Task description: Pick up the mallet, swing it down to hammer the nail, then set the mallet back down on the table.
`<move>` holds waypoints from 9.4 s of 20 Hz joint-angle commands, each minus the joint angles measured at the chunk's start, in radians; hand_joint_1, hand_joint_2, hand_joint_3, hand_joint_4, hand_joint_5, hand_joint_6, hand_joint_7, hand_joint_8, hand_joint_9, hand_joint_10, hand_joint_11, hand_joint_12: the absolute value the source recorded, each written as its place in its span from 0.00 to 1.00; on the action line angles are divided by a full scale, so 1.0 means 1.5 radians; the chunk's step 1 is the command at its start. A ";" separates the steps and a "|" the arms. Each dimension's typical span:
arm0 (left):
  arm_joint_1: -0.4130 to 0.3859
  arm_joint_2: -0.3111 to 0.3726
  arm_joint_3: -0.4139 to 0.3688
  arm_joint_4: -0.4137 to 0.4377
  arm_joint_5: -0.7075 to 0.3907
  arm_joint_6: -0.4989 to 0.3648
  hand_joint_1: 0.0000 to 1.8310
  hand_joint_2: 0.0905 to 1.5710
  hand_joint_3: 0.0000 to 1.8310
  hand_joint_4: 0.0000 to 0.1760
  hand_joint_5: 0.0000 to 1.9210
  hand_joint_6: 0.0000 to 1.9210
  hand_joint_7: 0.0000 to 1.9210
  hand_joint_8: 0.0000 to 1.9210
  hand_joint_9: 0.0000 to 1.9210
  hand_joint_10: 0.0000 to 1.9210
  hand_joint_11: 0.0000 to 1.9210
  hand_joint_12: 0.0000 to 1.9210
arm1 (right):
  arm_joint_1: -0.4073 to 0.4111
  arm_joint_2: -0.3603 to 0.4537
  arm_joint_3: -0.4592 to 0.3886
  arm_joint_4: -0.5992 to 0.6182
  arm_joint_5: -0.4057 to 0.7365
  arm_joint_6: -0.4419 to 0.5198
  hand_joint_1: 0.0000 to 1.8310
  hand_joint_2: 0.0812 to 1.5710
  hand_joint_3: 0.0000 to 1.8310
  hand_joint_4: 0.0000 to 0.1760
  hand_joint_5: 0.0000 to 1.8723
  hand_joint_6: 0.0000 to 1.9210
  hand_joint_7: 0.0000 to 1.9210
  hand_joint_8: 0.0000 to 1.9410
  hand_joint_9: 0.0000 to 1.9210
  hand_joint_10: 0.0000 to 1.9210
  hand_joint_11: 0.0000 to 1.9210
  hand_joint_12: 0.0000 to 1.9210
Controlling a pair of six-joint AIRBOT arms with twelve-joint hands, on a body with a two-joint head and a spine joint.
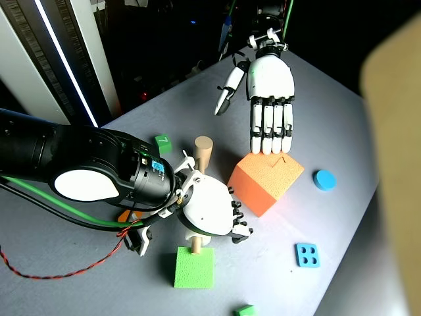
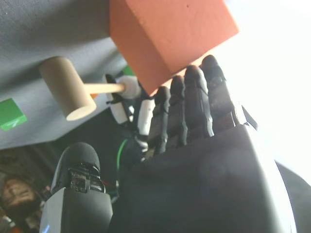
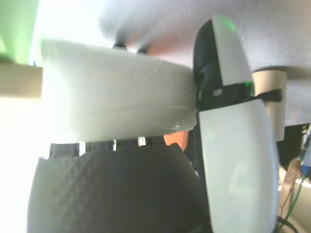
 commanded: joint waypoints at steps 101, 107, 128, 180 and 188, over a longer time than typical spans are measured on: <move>0.009 -0.003 -0.006 -0.005 -0.041 -0.036 0.00 0.75 0.00 0.00 0.08 0.00 0.12 0.00 0.12 0.00 0.00 0.23 | 0.132 0.244 -0.182 0.386 0.326 -0.379 0.60 0.89 0.00 1.00 0.77 1.00 0.88 1.00 0.93 1.00 1.00 1.00; 0.011 -0.003 -0.005 -0.005 -0.040 -0.036 0.00 0.75 0.00 0.00 0.07 0.00 0.10 0.00 0.10 0.00 0.00 0.20 | 0.122 0.229 -0.202 0.770 0.344 -0.698 0.60 0.89 0.00 1.00 0.79 1.00 0.88 1.00 0.94 1.00 1.00 1.00; 0.008 -0.005 -0.001 -0.005 -0.034 -0.036 0.00 0.77 0.00 0.00 0.08 0.00 0.12 0.00 0.11 0.00 0.00 0.17 | 0.102 0.078 -0.108 0.956 0.468 -0.801 0.61 0.90 0.00 1.00 0.78 1.00 0.88 1.00 0.94 1.00 1.00 1.00; 0.004 -0.005 -0.003 -0.005 -0.033 -0.038 0.00 0.78 0.00 0.00 0.10 0.01 0.12 0.01 0.12 0.01 0.00 0.26 | 0.065 0.145 -0.177 0.954 0.412 -0.871 0.58 0.90 0.00 1.00 0.78 1.00 0.90 1.00 0.96 1.00 1.00 1.00; -0.006 -0.001 -0.001 -0.005 -0.034 -0.042 0.00 0.77 0.00 0.00 0.09 0.00 0.11 0.00 0.11 0.00 0.00 0.24 | 0.018 0.205 -0.242 0.850 0.327 -0.866 0.58 0.91 0.00 1.00 0.78 1.00 0.91 1.00 0.97 1.00 1.00 1.00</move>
